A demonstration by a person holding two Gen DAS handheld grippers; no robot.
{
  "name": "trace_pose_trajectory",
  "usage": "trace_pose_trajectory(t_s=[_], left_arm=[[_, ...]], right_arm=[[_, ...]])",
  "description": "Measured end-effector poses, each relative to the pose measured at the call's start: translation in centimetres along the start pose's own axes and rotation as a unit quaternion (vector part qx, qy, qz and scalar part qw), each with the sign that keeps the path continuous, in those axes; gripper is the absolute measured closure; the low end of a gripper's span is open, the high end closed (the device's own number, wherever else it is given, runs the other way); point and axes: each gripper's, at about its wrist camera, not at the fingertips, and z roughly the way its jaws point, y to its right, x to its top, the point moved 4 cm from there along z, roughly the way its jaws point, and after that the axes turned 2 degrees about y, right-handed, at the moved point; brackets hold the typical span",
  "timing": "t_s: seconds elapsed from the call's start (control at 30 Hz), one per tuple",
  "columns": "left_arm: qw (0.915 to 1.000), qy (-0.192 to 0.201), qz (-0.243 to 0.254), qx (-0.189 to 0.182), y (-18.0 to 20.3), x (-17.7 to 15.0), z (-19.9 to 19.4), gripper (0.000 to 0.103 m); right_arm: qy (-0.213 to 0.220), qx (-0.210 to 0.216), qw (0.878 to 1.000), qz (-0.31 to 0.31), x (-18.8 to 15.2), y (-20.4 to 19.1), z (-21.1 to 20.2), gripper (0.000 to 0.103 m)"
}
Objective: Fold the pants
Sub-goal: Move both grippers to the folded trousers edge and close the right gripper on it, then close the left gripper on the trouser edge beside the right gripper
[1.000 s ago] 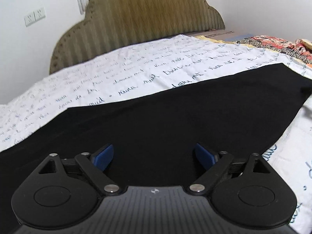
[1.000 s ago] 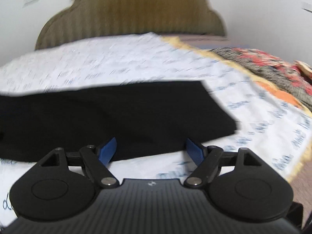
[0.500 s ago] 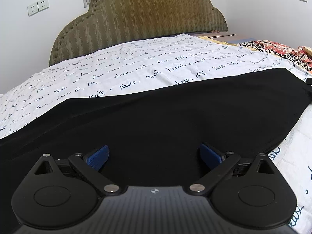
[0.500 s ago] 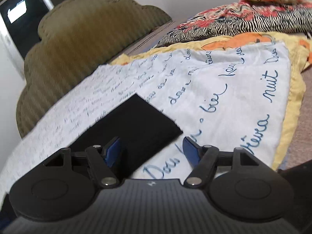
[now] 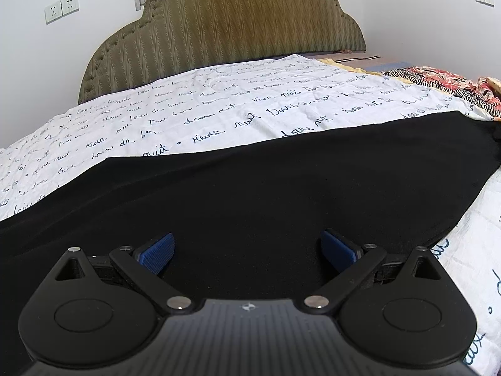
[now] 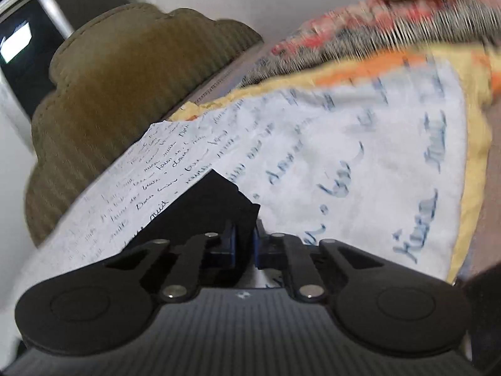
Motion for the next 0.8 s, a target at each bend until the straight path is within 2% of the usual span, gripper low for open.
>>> trace_pose_trajectory(t_s=[0.07,0.13,0.23,0.33,0.4,0.43,0.5,0.53,0.57,0.63,0.7,0.8], left_arm=[[1.0000,-0.001,0.005,-0.005,0.3,0.6,-0.3,0.002],[0.9995,-0.004,0.002,-0.031,0.8,1.6,-0.4,0.002],[0.9939,-0.013,-0.034,-0.104,1.9,4.7,-0.6,0.002],[0.9794,-0.041,-0.068,-0.186,3.6,8.2,0.1,0.002],[0.9612,-0.077,-0.104,-0.244,4.9,10.1,1.5,0.002],[0.9481,-0.094,-0.131,-0.274,5.5,10.9,2.3,0.002],[0.9163,-0.130,-0.183,-0.332,7.0,11.8,4.1,0.002],[0.9002,-0.148,-0.207,-0.353,7.7,12.1,5.1,0.002],[0.8884,-0.158,-0.224,-0.368,8.4,12.4,5.8,0.002],[0.8745,-0.166,-0.242,-0.386,9.8,12.8,7.2,0.002],[0.8670,-0.181,-0.262,-0.383,10.8,12.7,8.8,0.002],[0.8449,-0.205,-0.316,-0.380,10.9,11.7,10.5,0.002]], right_arm=[[0.023,-0.009,0.997,-0.076,0.1,-2.4,-0.9,0.092],[0.045,-0.009,0.986,-0.158,-0.2,-5.1,-2.0,0.092],[0.071,-0.010,0.960,-0.272,-1.2,-8.8,-3.2,0.092],[0.084,-0.012,0.935,-0.345,-2.6,-11.4,-3.9,0.093],[0.088,-0.011,0.922,-0.377,-3.5,-12.4,-4.0,0.093],[0.087,-0.009,0.918,-0.386,-3.9,-12.8,-4.0,0.093],[0.085,-0.004,0.911,-0.403,-4.7,-13.4,-4.0,0.093],[0.085,-0.003,0.908,-0.410,-5.0,-13.7,-4.1,0.093],[0.085,-0.001,0.906,-0.415,-5.2,-14.0,-4.2,0.093],[0.082,0.008,0.902,-0.423,-5.8,-14.4,-4.4,0.093],[0.081,0.017,0.897,-0.435,-6.4,-14.9,-4.8,0.093],[0.086,0.035,0.878,-0.470,-7.9,-16.1,-5.5,0.093]])
